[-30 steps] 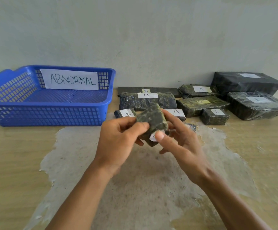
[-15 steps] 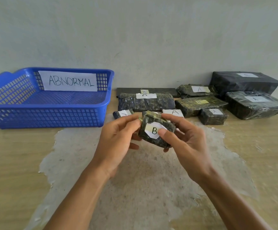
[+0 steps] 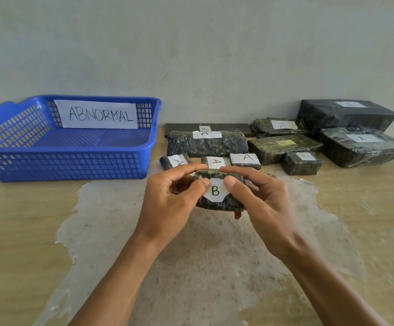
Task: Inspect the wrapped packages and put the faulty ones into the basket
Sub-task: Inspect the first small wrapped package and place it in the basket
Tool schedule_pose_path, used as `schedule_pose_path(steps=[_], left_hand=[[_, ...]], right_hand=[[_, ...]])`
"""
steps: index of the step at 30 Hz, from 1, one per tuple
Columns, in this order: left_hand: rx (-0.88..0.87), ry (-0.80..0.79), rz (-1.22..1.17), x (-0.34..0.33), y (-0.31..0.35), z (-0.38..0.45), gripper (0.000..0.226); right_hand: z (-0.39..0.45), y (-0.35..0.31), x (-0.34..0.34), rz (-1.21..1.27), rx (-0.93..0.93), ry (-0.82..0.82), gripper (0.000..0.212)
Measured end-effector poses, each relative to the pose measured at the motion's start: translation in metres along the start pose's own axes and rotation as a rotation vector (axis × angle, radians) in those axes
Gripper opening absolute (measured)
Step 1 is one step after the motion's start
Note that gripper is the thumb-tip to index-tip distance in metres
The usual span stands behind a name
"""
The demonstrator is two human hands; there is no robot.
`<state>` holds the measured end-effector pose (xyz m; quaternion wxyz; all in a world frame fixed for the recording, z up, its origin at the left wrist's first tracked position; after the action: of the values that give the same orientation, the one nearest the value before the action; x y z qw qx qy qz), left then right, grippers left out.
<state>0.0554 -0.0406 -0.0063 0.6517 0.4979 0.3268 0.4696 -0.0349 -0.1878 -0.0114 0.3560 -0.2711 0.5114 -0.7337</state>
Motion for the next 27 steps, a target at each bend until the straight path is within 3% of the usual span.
schedule_pose_path(steps=[7, 11, 13, 27], left_hand=[[-0.019, -0.036, 0.016, -0.006, -0.001, -0.002, 0.015], [-0.019, -0.121, 0.043, -0.014, -0.003, -0.004, 0.029], [-0.039, -0.137, 0.057, -0.017, -0.001, -0.004, 0.025], [0.019, -0.080, -0.029, -0.008, -0.004, -0.001, 0.017]], right_hand=[[0.001, -0.007, 0.004, 0.010, 0.057, 0.069, 0.021], [0.001, -0.006, 0.006, 0.037, 0.032, 0.084, 0.021], [0.000, -0.006, 0.004, 0.027, 0.024, 0.070, 0.022], [0.001, -0.001, 0.000, 0.152, -0.056, 0.027, 0.025]])
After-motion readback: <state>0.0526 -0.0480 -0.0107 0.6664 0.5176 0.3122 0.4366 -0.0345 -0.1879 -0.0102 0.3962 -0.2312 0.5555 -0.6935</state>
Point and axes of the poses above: each hand's wrist, its own z-axis towards the middle knuckle, its own x-axis out of the back of the hand, y = z × x, the point moved 10 cm from there along z, towards the middle knuckle, and after that the axes turned 7 degrees about y, right-handed, at the moved point
